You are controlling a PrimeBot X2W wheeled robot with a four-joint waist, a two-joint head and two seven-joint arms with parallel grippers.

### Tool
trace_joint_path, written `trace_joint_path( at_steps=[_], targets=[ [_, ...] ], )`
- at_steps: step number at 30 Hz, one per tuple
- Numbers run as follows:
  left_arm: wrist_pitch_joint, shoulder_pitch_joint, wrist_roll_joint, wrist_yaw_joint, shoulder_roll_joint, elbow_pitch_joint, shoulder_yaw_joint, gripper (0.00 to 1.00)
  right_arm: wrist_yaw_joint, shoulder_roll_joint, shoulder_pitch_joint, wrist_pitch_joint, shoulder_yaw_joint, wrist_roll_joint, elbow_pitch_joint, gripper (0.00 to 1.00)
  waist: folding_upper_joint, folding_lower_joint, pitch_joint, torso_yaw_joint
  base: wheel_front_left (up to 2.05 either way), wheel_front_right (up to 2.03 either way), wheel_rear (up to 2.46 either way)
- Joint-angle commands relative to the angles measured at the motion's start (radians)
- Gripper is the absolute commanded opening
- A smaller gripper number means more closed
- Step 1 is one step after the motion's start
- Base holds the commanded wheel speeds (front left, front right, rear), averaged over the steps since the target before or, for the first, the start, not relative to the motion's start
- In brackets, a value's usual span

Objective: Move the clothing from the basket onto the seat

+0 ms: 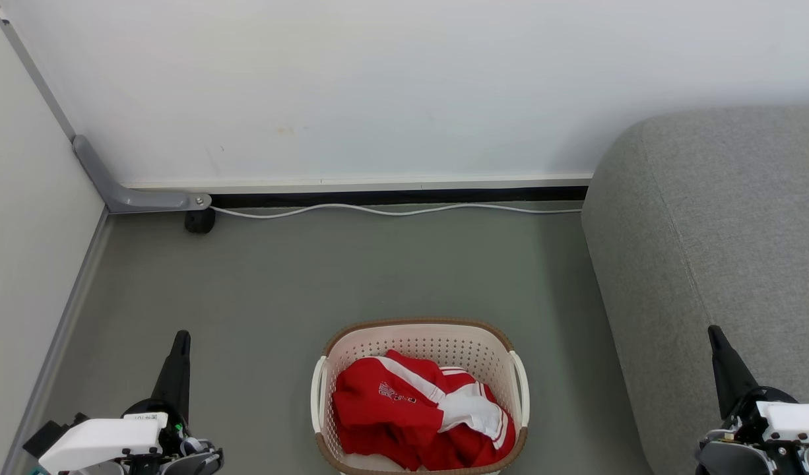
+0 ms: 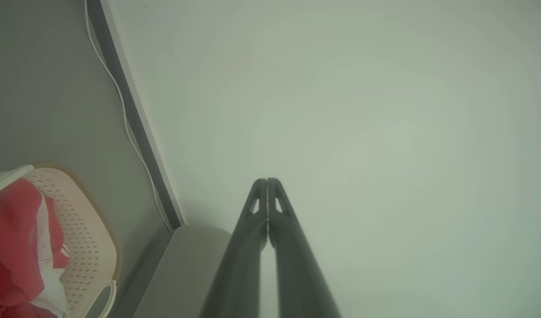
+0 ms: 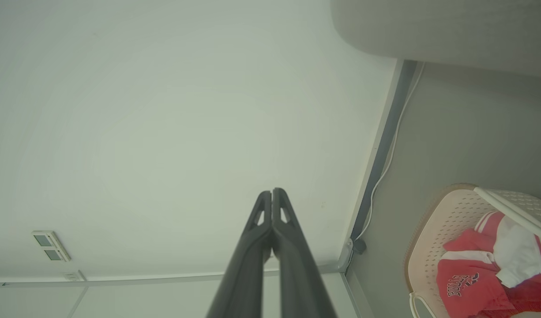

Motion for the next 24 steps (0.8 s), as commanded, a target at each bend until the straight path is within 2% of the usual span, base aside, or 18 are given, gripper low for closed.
trace_joint_path(
  at_steps=[1,24],
  targets=[
    [0.006,-0.053,-0.005,-0.007,0.017,-0.029,0.032,0.0,0.007,-0.012,-0.036,0.008,0.019,0.011,-0.029,0.0,0.0,0.0,0.0,0.0,0.0,0.0,0.0],
    [0.006,-0.053,-0.005,-0.007,0.017,-0.029,0.032,0.0,0.007,-0.012,-0.036,0.008,0.019,0.011,-0.029,0.0,0.0,0.0,0.0,0.0,0.0,0.0,0.0]
  ],
)
